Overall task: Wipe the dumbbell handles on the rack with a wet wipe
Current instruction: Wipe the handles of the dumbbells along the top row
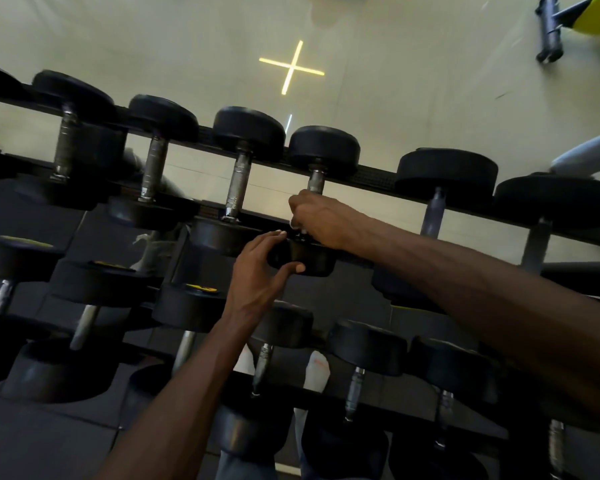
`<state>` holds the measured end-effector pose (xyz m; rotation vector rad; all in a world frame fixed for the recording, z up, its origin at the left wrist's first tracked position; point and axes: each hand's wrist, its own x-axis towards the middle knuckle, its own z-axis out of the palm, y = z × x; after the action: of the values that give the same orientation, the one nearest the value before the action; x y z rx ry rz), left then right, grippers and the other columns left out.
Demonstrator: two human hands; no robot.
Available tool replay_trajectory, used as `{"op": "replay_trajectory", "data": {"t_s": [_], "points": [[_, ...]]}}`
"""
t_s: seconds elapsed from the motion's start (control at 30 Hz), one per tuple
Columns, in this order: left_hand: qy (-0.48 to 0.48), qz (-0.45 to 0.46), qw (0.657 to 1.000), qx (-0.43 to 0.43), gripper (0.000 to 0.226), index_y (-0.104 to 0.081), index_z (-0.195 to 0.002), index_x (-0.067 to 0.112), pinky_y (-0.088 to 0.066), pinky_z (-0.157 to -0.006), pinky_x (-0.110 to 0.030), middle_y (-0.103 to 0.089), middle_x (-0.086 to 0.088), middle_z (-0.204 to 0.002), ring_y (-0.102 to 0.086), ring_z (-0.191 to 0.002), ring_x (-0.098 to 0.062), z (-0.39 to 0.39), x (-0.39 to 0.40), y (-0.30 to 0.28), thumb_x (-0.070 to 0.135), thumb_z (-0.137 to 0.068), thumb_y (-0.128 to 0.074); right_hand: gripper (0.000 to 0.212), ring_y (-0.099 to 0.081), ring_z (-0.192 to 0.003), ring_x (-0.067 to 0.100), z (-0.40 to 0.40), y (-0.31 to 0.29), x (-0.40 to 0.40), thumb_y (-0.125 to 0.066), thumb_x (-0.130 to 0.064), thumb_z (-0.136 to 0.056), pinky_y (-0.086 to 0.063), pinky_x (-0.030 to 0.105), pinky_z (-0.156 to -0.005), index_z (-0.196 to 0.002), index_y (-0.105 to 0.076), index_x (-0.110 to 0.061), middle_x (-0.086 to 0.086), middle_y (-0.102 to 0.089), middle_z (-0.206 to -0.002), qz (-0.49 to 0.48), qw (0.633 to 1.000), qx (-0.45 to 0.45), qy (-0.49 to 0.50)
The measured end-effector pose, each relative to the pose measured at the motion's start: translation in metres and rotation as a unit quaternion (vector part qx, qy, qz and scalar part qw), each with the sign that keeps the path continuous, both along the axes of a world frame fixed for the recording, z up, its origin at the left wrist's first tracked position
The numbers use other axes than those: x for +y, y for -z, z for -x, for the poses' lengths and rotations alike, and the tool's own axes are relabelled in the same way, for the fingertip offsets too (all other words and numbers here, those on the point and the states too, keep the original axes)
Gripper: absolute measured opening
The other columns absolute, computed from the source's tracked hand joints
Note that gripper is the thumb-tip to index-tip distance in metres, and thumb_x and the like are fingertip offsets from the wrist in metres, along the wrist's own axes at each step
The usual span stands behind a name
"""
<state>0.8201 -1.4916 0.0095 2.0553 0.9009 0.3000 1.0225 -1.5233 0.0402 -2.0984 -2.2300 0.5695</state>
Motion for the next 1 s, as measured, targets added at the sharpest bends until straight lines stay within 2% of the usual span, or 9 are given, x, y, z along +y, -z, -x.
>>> {"op": "replay_trajectory", "data": {"t_s": [0.1,0.23,0.43,0.5,0.57,0.63,0.77,0.9,1.0], "points": [[-0.009,0.002,1.0,-0.007,0.066,-0.063,-0.136,0.011,-0.05,-0.108,-0.046,-0.062,-0.004,-0.139,-0.056,-0.131,-0.02,0.0,0.001,0.003,0.036,-0.079,-0.087,0.007,-0.052,-0.092,0.021,0.004,0.009,-0.002,-0.066,-0.012,-0.095,-0.052,0.037,-0.079,-0.088,-0.066,-0.009,0.005,-0.052,-0.1,-0.032,0.998,0.002,0.048],[-0.006,0.003,1.0,-0.005,0.066,-0.063,-0.135,0.012,-0.051,-0.107,-0.046,-0.061,-0.004,-0.138,-0.057,-0.13,-0.02,0.0,0.002,0.005,0.037,-0.079,-0.086,0.025,-0.051,-0.09,0.016,0.004,0.011,-0.018,-0.052,-0.03,-0.105,-0.045,0.03,-0.081,-0.1,-0.068,-0.012,-0.001,-0.049,-0.101,0.009,0.998,0.057,0.017],[-0.01,0.004,1.0,-0.007,0.066,-0.062,-0.137,0.014,-0.05,-0.109,-0.045,-0.06,-0.002,-0.14,-0.055,-0.132,-0.018,0.001,0.0,0.004,0.039,-0.08,-0.084,0.052,-0.056,-0.092,0.017,-0.007,0.021,-0.03,-0.036,-0.05,-0.102,-0.051,0.039,-0.082,-0.104,-0.071,-0.011,-0.001,-0.057,-0.101,-0.011,0.998,0.053,0.031],[-0.008,0.001,1.0,-0.008,0.065,-0.062,-0.136,0.014,-0.049,-0.109,-0.045,-0.06,-0.003,-0.14,-0.055,-0.132,-0.019,0.001,0.0,0.006,0.039,-0.081,-0.084,0.048,-0.055,-0.095,0.019,-0.006,0.017,-0.026,-0.038,-0.046,-0.103,-0.051,0.04,-0.086,-0.104,-0.07,-0.01,0.001,-0.057,-0.101,-0.007,0.999,0.041,-0.006],[-0.004,0.0,1.0,-0.004,0.066,-0.061,-0.137,0.014,-0.049,-0.109,-0.046,-0.06,-0.004,-0.14,-0.055,-0.132,-0.019,0.001,0.0,0.006,0.041,-0.081,-0.083,0.029,-0.052,-0.103,0.019,-0.003,0.006,-0.018,-0.052,-0.032,-0.102,-0.049,0.04,-0.092,-0.105,-0.071,-0.011,0.002,-0.057,-0.105,0.025,0.998,0.031,-0.058],[-0.003,-0.003,1.0,0.0,0.067,-0.061,-0.138,0.013,-0.049,-0.11,-0.046,-0.059,-0.005,-0.141,-0.054,-0.133,-0.02,0.001,-0.001,0.003,0.04,-0.082,-0.083,0.015,-0.049,-0.106,0.018,-0.01,0.0,-0.006,-0.062,-0.021,-0.098,-0.05,0.038,-0.093,-0.107,-0.073,-0.014,0.001,-0.055,-0.109,-0.006,0.996,-0.008,-0.086],[-0.004,-0.002,1.0,-0.006,0.064,-0.062,-0.137,0.013,-0.049,-0.11,-0.045,-0.06,-0.003,-0.141,-0.054,-0.133,-0.019,0.0,-0.001,0.002,0.036,-0.082,-0.085,0.027,-0.048,-0.107,0.019,-0.026,-0.001,0.012,-0.064,-0.001,-0.092,-0.05,0.034,-0.093,-0.115,-0.074,-0.011,0.002,-0.053,-0.112,-0.055,0.996,-0.051,0.038],[-0.003,0.003,1.0,-0.006,0.064,-0.061,-0.137,0.013,-0.05,-0.109,-0.046,-0.06,-0.004,-0.14,-0.055,-0.131,-0.02,0.0,0.0,0.001,0.035,-0.082,-0.084,0.013,-0.049,-0.106,0.019,0.0,-0.003,-0.005,-0.065,-0.021,-0.095,-0.047,0.037,-0.096,-0.104,-0.073,-0.015,0.002,-0.056,-0.11,0.031,0.994,0.01,-0.102],[-0.005,0.009,1.0,-0.009,0.063,-0.062,-0.137,0.014,-0.049,-0.109,-0.046,-0.06,-0.003,-0.141,-0.055,-0.133,-0.019,0.001,0.0,0.002,0.036,-0.082,-0.084,0.021,-0.05,-0.101,0.017,-0.018,-0.001,-0.005,-0.06,-0.027,-0.1,-0.047,0.036,-0.092,-0.107,-0.073,-0.013,0.0,-0.055,-0.106,0.044,0.997,0.05,-0.048]]}}
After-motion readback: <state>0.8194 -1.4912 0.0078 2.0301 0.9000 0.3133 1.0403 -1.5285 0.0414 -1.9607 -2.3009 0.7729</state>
